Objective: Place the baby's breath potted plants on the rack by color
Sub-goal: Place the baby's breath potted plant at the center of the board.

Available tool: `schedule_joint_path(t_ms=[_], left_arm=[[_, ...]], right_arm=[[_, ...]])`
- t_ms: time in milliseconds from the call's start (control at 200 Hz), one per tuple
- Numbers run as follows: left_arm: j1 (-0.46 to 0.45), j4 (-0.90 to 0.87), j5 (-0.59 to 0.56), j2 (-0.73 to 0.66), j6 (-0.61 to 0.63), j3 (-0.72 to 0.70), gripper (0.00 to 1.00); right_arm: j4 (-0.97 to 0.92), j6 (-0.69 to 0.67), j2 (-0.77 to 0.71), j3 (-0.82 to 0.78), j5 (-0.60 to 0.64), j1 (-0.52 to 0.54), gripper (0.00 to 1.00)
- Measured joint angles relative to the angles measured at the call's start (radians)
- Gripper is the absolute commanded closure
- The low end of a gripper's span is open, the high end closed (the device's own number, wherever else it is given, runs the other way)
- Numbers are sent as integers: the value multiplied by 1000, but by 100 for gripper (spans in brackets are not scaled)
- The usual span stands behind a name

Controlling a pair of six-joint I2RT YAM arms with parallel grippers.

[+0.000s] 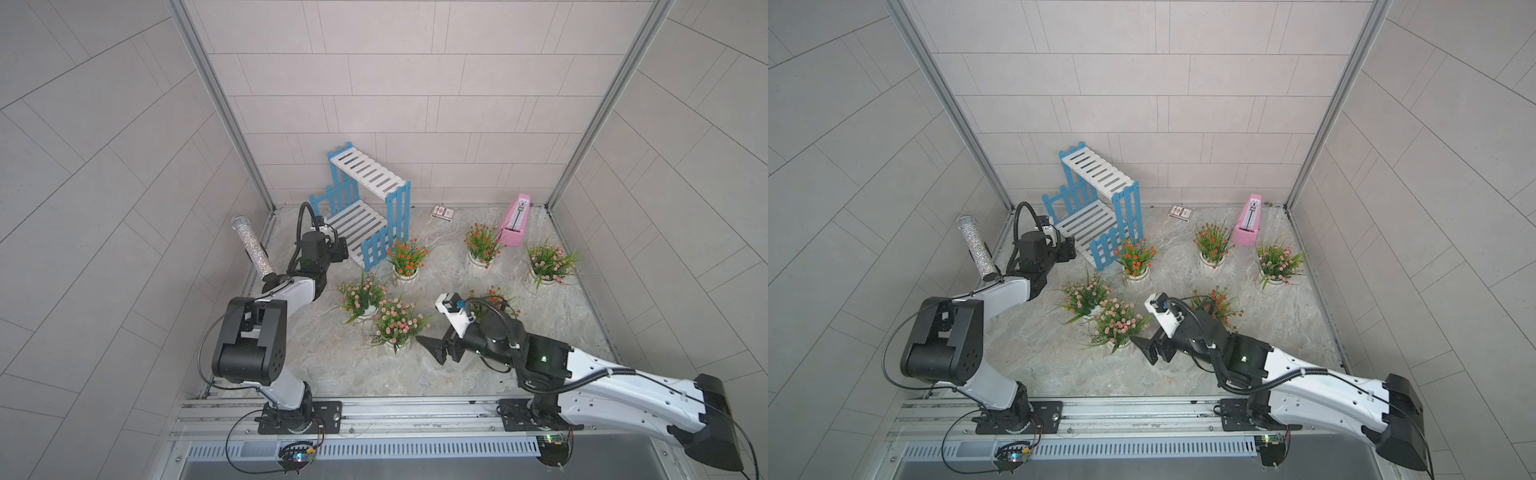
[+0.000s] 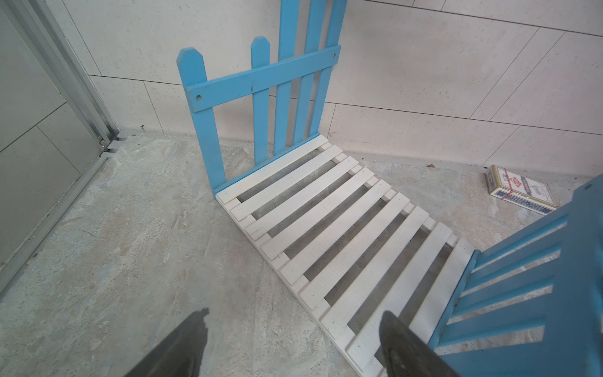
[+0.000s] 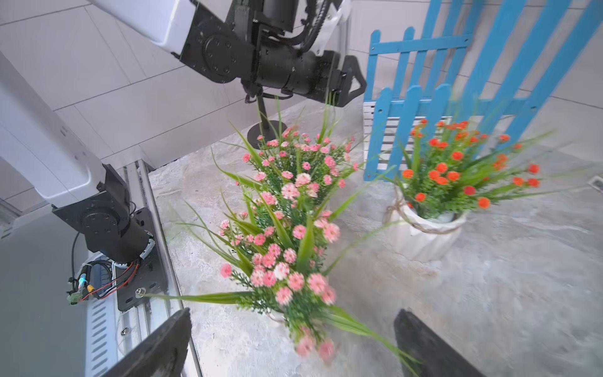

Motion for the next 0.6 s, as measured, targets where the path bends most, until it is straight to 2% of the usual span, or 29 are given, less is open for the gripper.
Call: schedule_joint_path(t_ms=[115, 270, 440, 600], left_arm=[[-1, 0, 0, 0, -2, 0, 14], [-2, -1, 0, 0, -3, 0, 14], [-2, -1, 1, 0, -3, 0, 14], [-2, -1, 5, 0, -3, 0, 14]], right_arm=[[-83, 14, 0, 39, -10, -132, 0], [-122, 16, 214, 167, -84, -303, 1], [-134, -2, 514, 311, -135, -362, 1], [-122, -22, 687, 365, -171, -408, 1]])
